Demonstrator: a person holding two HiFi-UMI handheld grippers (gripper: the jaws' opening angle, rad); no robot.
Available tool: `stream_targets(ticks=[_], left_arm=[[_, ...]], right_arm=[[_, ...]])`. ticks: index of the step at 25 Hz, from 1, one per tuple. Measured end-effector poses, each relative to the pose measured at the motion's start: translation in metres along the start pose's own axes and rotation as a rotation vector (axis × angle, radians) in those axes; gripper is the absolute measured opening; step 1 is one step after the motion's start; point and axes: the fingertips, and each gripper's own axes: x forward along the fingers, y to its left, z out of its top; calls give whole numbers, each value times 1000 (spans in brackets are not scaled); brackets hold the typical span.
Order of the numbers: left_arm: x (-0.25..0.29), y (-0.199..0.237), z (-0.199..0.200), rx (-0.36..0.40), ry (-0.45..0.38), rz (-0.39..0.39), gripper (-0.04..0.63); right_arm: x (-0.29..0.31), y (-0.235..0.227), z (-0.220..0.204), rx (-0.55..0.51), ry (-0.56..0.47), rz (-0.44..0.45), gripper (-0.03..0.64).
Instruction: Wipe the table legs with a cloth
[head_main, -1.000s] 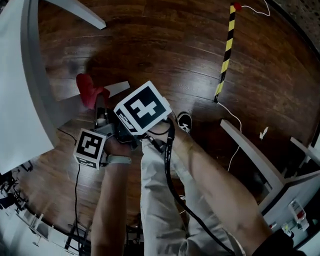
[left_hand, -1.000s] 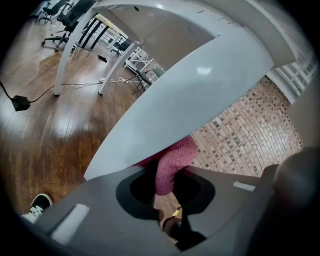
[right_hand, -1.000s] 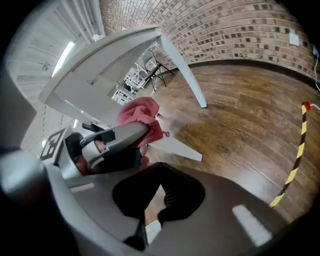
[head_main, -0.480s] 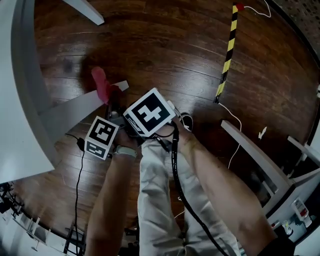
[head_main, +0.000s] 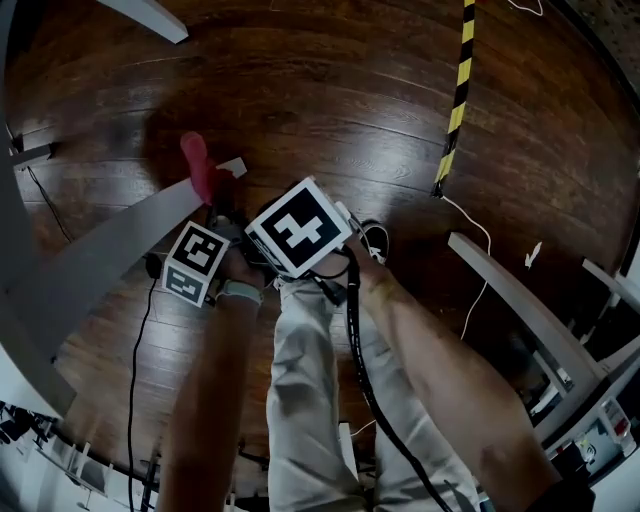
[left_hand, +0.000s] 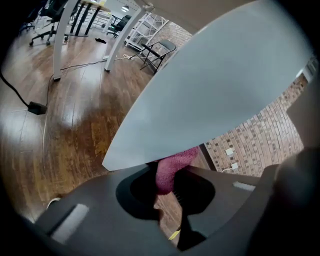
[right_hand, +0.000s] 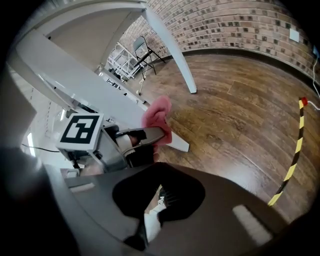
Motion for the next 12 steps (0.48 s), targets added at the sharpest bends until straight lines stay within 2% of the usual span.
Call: stream_targets(ticks=[12], left_arm=[[79,78,-40,15,38,53,51]], right_arm=[[48,-66,-55,86,15,25,-8]])
